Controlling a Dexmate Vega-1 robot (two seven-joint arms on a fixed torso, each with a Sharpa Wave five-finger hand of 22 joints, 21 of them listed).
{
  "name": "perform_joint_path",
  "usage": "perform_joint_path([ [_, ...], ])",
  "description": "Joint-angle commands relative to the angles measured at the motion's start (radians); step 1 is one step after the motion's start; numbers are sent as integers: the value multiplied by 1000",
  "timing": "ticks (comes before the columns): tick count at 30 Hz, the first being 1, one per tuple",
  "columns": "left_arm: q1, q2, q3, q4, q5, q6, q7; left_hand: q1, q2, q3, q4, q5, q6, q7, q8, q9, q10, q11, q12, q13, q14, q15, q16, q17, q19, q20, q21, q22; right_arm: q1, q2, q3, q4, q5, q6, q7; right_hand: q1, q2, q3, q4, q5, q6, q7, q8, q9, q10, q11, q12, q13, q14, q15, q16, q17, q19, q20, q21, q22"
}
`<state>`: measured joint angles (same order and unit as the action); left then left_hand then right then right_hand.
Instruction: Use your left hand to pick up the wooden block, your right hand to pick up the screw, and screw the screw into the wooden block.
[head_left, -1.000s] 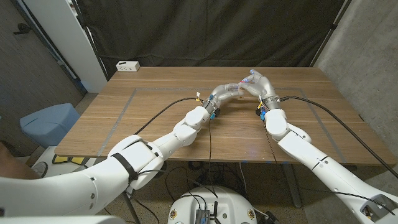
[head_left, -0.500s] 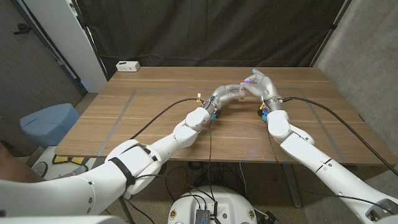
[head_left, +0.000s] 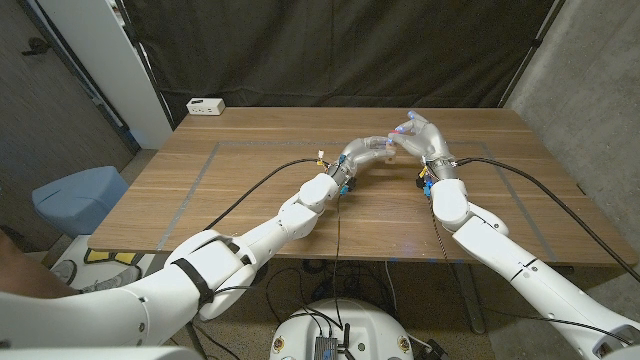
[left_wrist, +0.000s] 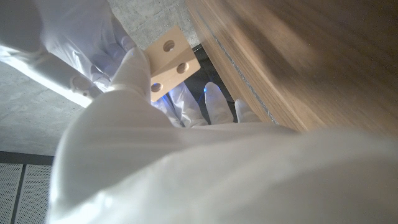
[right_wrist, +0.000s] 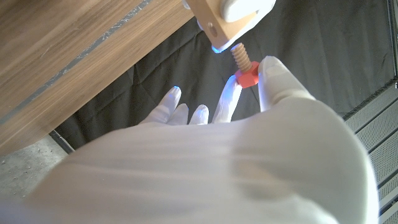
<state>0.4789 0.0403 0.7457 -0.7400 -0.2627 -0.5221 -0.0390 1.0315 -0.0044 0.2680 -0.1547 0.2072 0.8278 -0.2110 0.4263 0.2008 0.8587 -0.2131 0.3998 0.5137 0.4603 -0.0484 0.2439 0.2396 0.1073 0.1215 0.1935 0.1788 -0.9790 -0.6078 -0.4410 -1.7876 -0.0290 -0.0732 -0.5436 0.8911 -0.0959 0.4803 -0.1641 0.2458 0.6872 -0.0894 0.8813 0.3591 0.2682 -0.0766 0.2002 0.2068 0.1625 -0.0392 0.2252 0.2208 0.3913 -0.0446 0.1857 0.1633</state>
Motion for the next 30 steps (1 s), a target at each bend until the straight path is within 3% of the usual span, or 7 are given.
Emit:
perform_joint_path([
  [1,12,10,1,-29,4,9,6,-27,63,2,7,5,80,28,7,10,17,-8,6,68,10,-105,-1,1,5,-1,9,3,-12,0,7,-10,-2,0,-4,0,6,1,3,6,-5,-3,5,2,7,-2,-1,3,12,-42,0,4,6,-29,0,2],
  [30,13,15,-1,-29,0,8,-3,-27,63,1,7,5,81,28,6,11,18,-8,4,69,11,-104,-1,2,6,-1,9,3,-7,13,-2,-3,-3,-12,-5,-1,7,4,4,6,-6,-3,13,-2,9,-2,0,3,13,-42,-1,5,6,-28,0,2],
])
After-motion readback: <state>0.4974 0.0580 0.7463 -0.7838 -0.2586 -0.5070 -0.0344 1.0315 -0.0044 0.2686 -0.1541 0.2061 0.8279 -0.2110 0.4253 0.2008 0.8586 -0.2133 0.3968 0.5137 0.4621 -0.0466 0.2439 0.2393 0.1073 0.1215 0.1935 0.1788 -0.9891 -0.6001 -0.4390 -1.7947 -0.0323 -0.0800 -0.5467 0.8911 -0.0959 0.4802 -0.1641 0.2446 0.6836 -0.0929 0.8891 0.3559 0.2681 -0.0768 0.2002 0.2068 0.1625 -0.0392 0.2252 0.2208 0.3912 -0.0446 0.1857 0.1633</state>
